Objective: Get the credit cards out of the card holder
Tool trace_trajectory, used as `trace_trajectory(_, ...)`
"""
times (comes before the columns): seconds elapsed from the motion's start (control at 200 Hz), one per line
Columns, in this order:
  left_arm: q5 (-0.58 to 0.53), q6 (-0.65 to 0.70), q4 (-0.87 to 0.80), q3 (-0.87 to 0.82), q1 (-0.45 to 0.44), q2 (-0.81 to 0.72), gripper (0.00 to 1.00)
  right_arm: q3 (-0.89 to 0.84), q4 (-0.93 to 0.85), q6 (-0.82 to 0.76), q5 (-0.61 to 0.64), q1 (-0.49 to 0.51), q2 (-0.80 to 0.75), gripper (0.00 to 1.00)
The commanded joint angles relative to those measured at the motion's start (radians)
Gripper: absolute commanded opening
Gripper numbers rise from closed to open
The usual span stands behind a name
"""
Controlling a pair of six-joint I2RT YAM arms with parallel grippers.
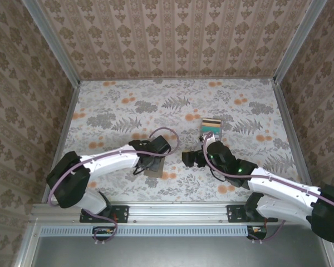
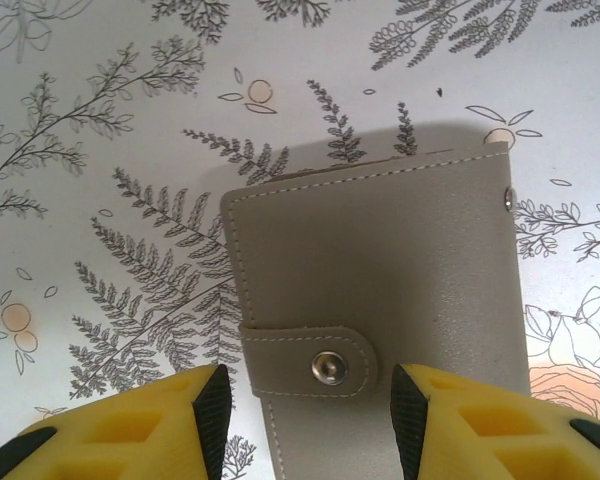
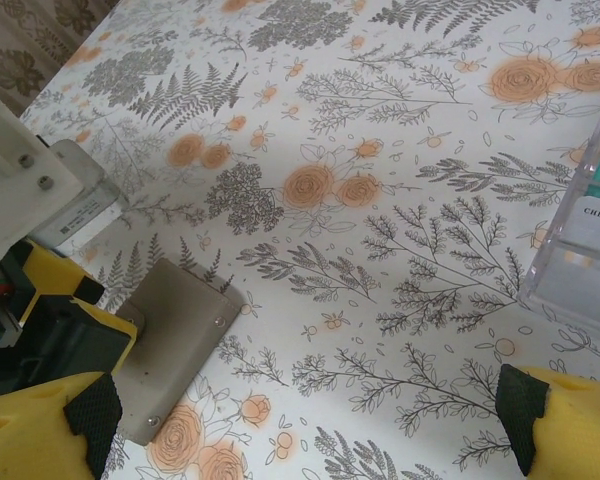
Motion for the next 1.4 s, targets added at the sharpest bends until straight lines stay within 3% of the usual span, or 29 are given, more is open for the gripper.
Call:
trace_trajectory(0.0,-0.014,0.023,-0.038,0.035,-0.014,0.018,0.49,-0.016,0.015,-0.015,-0.02,-0.004,0.013,1.0)
trace_trajectory(0.16,-0.007,0.023,-0.028,0.032,-0.014,0.058,0.49,-0.012,0.018,-0.014,-0.026,-0.004,0.03,1.0)
trace_trajectory(0.38,0.001,0.021,-0.01,0.013,-0.003,0.102,0.38,-0.016,0.024,-0.01,-0.028,-0.004,0.037,1.0)
trace_trajectory(0.64,-0.005,0.019,0.001,0.0,0.003,0.084,0.0,-0.02,0.037,-0.007,-0.047,-0.004,0.044,1.0)
trace_trajectory(0.965,0.101,-0.034,0.155,-0.097,0.021,-0.125,0.0,0.04,0.088,0.066,-0.157,0.053,0.148,0.97)
trace_trajectory(1.06,0.133,-0.062,0.217,-0.144,0.028,-0.201,0.0,0.084,0.115,0.128,-0.205,0.071,0.233,0.86)
trace_trajectory(1.225,0.15,-0.085,0.276,-0.199,0.035,-0.25,0.0,0.156,0.238,0.194,-0.308,0.099,0.416,0.38)
trace_trajectory(1.395,0.147,-0.097,0.275,-0.224,0.04,-0.279,0.0,0.241,0.24,0.201,-0.306,0.131,0.554,0.39)
